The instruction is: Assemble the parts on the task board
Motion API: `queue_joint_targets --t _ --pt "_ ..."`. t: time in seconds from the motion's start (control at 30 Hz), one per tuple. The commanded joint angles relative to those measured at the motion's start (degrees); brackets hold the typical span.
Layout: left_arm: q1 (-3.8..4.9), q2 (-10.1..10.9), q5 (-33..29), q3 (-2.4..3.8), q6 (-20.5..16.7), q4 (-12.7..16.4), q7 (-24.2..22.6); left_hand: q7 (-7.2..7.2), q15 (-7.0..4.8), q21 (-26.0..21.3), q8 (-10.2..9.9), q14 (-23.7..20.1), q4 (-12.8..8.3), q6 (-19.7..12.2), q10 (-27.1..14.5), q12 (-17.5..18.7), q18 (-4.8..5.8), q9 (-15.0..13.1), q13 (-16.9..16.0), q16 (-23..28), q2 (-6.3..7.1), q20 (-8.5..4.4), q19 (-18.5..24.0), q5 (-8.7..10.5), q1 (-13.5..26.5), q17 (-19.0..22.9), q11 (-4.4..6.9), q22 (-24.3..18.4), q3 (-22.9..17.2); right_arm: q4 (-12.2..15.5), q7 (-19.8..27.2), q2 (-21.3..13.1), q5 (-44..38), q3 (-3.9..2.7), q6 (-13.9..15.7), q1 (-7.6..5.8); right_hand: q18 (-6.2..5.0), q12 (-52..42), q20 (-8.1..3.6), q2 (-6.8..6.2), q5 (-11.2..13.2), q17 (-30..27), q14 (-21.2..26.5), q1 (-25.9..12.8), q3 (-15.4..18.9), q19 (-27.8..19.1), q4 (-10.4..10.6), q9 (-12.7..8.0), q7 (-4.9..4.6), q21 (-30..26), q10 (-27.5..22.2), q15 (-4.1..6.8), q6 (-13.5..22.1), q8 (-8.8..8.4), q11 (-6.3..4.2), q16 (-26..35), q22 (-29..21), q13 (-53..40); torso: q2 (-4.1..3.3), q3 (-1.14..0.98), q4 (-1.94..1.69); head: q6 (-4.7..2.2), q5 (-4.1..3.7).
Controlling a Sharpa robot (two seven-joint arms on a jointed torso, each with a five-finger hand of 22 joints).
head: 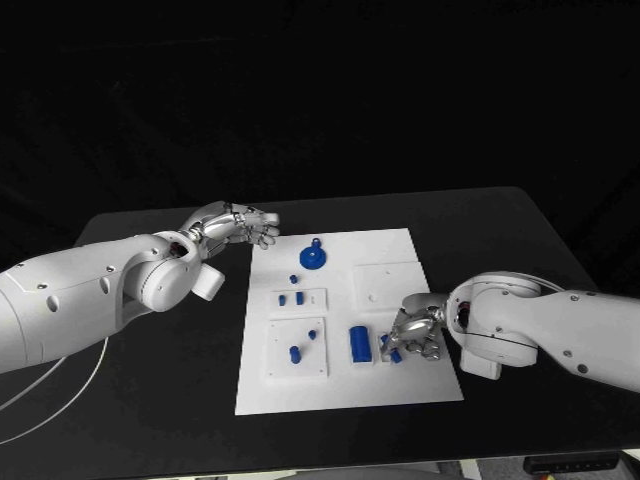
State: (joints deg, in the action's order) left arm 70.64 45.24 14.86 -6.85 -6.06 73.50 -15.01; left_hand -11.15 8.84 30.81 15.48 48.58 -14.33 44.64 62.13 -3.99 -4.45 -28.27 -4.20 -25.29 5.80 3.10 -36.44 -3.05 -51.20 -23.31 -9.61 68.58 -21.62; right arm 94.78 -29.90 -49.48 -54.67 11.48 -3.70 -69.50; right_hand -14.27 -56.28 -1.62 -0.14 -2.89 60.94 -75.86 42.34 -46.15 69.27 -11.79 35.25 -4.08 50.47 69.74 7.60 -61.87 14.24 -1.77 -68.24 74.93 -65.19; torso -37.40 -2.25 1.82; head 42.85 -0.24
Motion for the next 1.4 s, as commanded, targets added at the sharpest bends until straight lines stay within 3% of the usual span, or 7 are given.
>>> queue_joint_targets --t 0.03,0.33,0.6,0.9,1.17,1.23,1.4 --pt "0.04 0.02 0.27 0.03 0.84 0.18 -0.31 -0.03 0.06 -0.35 0.21 -0.15 -0.35 -0.48 -0.27 -0.07 -0.57 0.05 0.05 0.28 -0.29 0.05 0.04 0.06 0.14 -0.05 0.09 0.09 0.12 -0.01 0.79 0.33 -0.27 0.02 0.62 0.12 -0.73 0.07 -0.17 -0.2 0.09 -0.09 0.03 -0.84 -0.02 -0.06 0.27 -0.15 -0.19 0.29 0.76 0.39 -0.41 -0.3 -0.34 -0.21 0.64 -0.1 0.07 0.05 0.05 0.07 0.12" --pt "0.04 0.1 0.29 0.03 0.87 0.2 -0.11 -0.03 0.06 -0.37 0.21 -0.15 -0.34 -0.48 -0.27 -0.07 -0.57 0.06 0.05 0.3 -0.3 0.05 0.03 0.06 0.17 -0.08 0.09 0.11 0.13 0.0 1.18 0.38 -0.27 0.02 0.94 0.12 -0.73 0.1 -0.19 -2.32 0.09 -0.18 0.03 -3.58 2.16 0.03 0.66 -0.35 -0.23 0.41 0.73 0.38 -0.34 -0.33 -0.31 -0.26 0.61 -0.23 0.06 0.06 0.02 0.23 0.3" --pt "0.04 0.16 0.33 0.03 0.84 0.24 -0.1 -0.03 0.06 -0.39 0.21 -0.15 -0.34 -0.48 -0.28 -0.07 -0.58 0.07 0.05 0.33 -0.31 0.05 0.02 0.06 0.19 -0.1 0.08 0.12 0.13 -0.33 1.33 0.3 -0.23 0.02 0.94 0.12 -0.73 0.18 -0.46 -5.45 0.1 -0.23 0.14 -6.63 7.87 -0.15 -0.74 -0.47 -0.2 0.43 0.56 0.45 -0.07 -0.34 -0.33 -0.3 0.58 -0.41 0.08 0.07 0.02 0.19 0.36" --pt "0.04 0.16 0.35 0.03 0.83 0.23 -0.09 -0.03 0.06 -0.42 0.21 -0.15 -0.37 -0.49 -0.29 -0.06 -0.58 0.08 0.05 0.36 -0.31 0.04 0.02 0.05 0.15 -0.13 0.08 0.14 0.12 -0.26 1.82 0.17 -0.14 0.02 0.7 0.12 -0.73 0.3 -0.82 -5.24 0.08 -0.29 0.24 -7.13 10.46 -0.29 -1.88 -0.54 -0.12 0.24 0.49 0.56 0.04 -0.31 -0.42 -0.27 0.41 -0.49 0.06 0.02 0.06 0.17 0.42" --pt "0.04 0.21 0.44 0.03 0.86 0.23 0.03 -0.03 0.05 -0.43 0.21 -0.15 -0.4 -0.49 -0.3 -0.06 -0.58 0.09 0.05 0.38 -0.31 0.04 0.02 0.05 0.12 -0.14 0.08 0.15 0.1 -0.19 3.63 -0.73 -0.27 0.02 -2.2 0.12 -0.73 0.39 -1.12 -5.48 0.05 -0.37 0.25 -3.7 9.96 -0.3 -4.29 -0.63 -0.12 0.17 0.45 0.59 0.16 -0.31 -0.43 -0.23 0.33 -0.57 0.08 0.02 0.06 0.19 0.42" --pt "0.04 0.24 0.5 0.03 0.91 0.25 0.09 -0.03 0.05 -0.44 0.21 -0.15 -0.4 -0.49 -0.3 -0.06 -0.59 0.09 0.05 0.38 -0.33 0.04 0.02 0.05 0.11 -0.15 0.08 0.15 0.09 -0.15 3.83 -1.2 -0.47 0.02 -2.78 0.12 -0.73 0.45 -1.2 -7.55 0.02 -0.41 0.3 -1.7 9.98 -0.43 -4.73 -0.7 -0.14 0.17 0.26 0.56 0.47 -0.44 -0.28 -0.17 0.37 -0.61 0.08 0.02 0.03 0.21 0.41" --pt "0.04 0.3 0.51 0.02 0.86 0.22 0.09 -0.03 0.05 -0.46 0.22 -0.15 -0.44 -0.5 -0.3 -0.07 -0.59 0.1 0.05 0.4 -0.37 0.03 0.01 0.05 0.04 -0.17 0.08 0.17 0.06 -0.14 3.73 -1.76 -3.97 0.02 -3.2 0.13 -0.73 0.49 -0.96 -8.46 0.03 -0.53 0.27 0.93 11.44 -0.46 -4.74 -0.78 -0.35 0.1 0.18 0.4 0.5 -0.38 -0.27 -0.06 0.3 -0.7 0.06 0.0 0.07 0.2 0.44"
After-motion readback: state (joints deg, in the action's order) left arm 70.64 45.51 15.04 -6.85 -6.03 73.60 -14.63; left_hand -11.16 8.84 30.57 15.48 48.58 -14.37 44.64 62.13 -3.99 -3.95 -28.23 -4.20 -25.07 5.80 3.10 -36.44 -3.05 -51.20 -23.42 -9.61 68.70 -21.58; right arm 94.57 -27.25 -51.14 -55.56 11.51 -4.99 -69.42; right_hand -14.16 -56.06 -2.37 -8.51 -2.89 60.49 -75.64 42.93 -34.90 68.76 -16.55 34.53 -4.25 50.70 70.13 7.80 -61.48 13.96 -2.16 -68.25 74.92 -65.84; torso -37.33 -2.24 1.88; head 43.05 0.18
